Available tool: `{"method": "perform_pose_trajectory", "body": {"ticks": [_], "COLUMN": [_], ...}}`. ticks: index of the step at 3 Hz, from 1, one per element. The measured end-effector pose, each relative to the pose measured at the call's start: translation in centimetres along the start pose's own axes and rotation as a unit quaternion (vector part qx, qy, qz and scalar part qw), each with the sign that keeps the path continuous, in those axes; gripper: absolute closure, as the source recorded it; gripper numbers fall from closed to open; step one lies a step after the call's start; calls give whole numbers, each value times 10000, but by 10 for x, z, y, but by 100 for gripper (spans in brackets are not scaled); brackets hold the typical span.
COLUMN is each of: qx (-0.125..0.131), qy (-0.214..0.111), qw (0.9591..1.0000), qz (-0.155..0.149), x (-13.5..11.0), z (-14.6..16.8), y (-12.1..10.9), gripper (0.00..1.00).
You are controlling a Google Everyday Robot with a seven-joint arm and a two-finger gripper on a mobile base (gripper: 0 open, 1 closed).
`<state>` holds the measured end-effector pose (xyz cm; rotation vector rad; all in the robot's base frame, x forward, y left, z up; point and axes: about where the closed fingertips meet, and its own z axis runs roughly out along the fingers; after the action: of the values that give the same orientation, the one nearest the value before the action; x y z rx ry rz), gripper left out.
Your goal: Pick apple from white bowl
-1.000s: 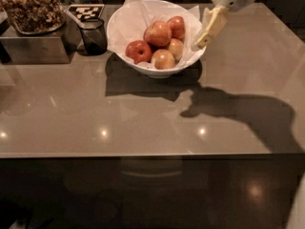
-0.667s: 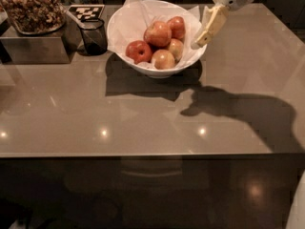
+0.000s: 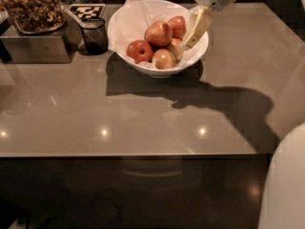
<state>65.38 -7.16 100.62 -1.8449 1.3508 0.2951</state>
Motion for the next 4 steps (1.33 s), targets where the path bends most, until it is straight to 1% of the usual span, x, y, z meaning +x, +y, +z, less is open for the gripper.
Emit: {"method": "perform_pose_trajectory", "body": {"ticks": [1,2,3,4], "qx": [-221,-200,-184,-184], "qy": [-7,-31,100,456], "qw": [9991,9989,9994,9986], "qz": [-371,-431,-258,-200], "x": [-4,-6,5,24], "z": [31,35,38,47], "y": [-17,-23,-21,-27], "gripper": [0,0,0,0]}}
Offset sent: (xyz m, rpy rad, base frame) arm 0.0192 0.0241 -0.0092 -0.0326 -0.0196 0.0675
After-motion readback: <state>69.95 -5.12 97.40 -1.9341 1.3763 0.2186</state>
